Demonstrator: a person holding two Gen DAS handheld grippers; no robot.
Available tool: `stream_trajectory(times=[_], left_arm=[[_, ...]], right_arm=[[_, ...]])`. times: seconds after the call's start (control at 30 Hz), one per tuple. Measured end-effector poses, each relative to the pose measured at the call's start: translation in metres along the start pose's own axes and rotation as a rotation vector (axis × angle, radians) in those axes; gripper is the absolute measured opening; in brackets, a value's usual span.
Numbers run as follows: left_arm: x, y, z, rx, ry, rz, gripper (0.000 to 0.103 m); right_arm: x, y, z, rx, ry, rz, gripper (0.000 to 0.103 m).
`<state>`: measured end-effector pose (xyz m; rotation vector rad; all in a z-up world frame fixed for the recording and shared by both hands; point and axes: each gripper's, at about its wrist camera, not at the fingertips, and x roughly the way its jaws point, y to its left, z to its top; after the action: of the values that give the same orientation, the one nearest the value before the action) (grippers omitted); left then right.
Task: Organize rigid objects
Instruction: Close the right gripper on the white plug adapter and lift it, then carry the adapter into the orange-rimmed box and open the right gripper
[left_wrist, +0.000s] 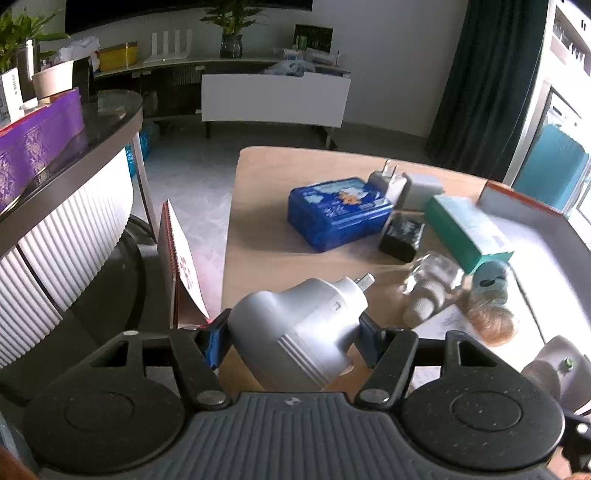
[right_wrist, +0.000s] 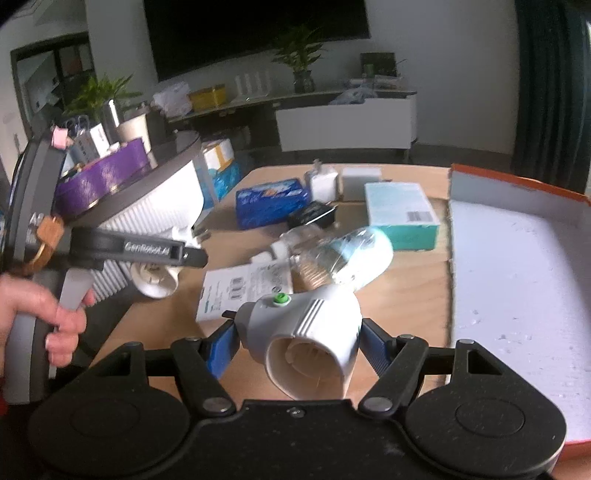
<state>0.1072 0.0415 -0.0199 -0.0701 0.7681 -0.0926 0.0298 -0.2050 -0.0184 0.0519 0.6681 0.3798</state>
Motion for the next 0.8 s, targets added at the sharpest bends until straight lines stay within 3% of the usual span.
stream_trajectory(times=[0.43,0.8], left_arm=[[-0.045,-0.04,-0.003,-0.031,-0.063,-0.055,0.067],[-0.048,-0.104,0.004,-0.007,-0.063,-0.143,0.067]], right_arm=[[-0.046,-0.04,0.022,0.06,-0.112,-0.098,0.084],[-0.08,-0.092,0.028,0.127,-0.17,-0.206,0.084]])
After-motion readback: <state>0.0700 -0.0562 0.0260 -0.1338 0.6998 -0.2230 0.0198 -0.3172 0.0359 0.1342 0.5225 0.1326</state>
